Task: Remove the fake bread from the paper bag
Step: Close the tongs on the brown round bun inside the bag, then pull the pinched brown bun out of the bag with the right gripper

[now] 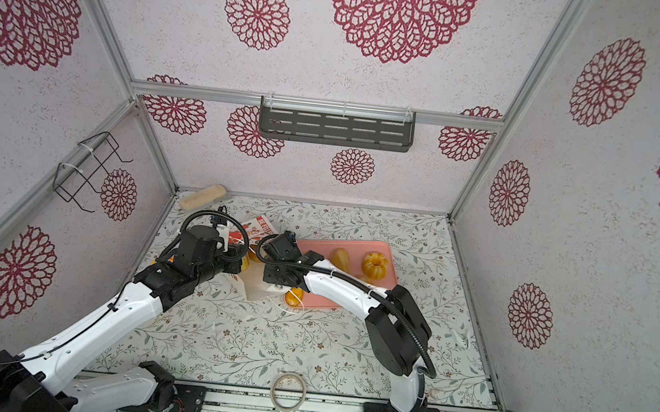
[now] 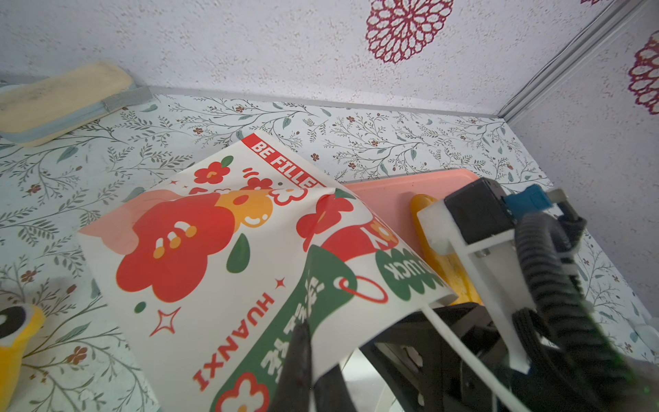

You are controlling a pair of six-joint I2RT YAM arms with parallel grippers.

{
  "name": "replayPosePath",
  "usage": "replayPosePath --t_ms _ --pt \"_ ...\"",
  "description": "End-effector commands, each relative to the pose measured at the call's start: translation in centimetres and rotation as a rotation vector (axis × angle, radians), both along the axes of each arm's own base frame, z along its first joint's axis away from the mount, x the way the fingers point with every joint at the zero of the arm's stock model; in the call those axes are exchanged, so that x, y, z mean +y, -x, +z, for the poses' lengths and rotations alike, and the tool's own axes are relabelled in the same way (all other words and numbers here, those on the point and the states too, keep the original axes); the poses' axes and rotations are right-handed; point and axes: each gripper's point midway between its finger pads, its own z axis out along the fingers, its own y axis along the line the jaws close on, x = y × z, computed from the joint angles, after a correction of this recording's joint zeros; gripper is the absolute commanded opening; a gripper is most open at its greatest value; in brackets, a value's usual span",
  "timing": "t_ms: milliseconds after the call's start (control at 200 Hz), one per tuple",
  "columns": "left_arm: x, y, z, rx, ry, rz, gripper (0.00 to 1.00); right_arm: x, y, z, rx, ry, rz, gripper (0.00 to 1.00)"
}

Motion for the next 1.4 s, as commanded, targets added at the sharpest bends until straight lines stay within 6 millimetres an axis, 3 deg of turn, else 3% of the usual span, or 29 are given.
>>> replayPosePath --t_ms 0,205,440,721,1181,1396 --pt "-0.6 0.0 0.6 -0.007 0.017 -0.008 0.0 -0.8 0.2 5.6 -0.092 -0.06 0.013 0.0" --pt "-0.2 -0.4 0.4 0.005 0.014 0.028 0.0 -2.4 2.2 7.6 -0.098 -0.108 0.02 0.0" --pt "0.0 -0.7 0.6 0.0 0.01 0.062 0.0 -3.2 5.6 9.2 -0.09 -0.176 0.044 0.0" --pt "0.6 -0.7 0.5 0.005 0.01 0.102 0.0 -3.9 8.3 11.0 -0.099 -0.195 0.069 0.0" --pt "1.4 -0.6 0.4 0.01 -0.006 0.141 0.0 -10.2 12.8 12.6 -0.146 -0.128 0.019 0.0" --pt "1.4 -0.6 0.2 0.016 -0.004 0.146 0.0 -11.3 14.4 12.9 -0.148 -0.158 0.019 0.0"
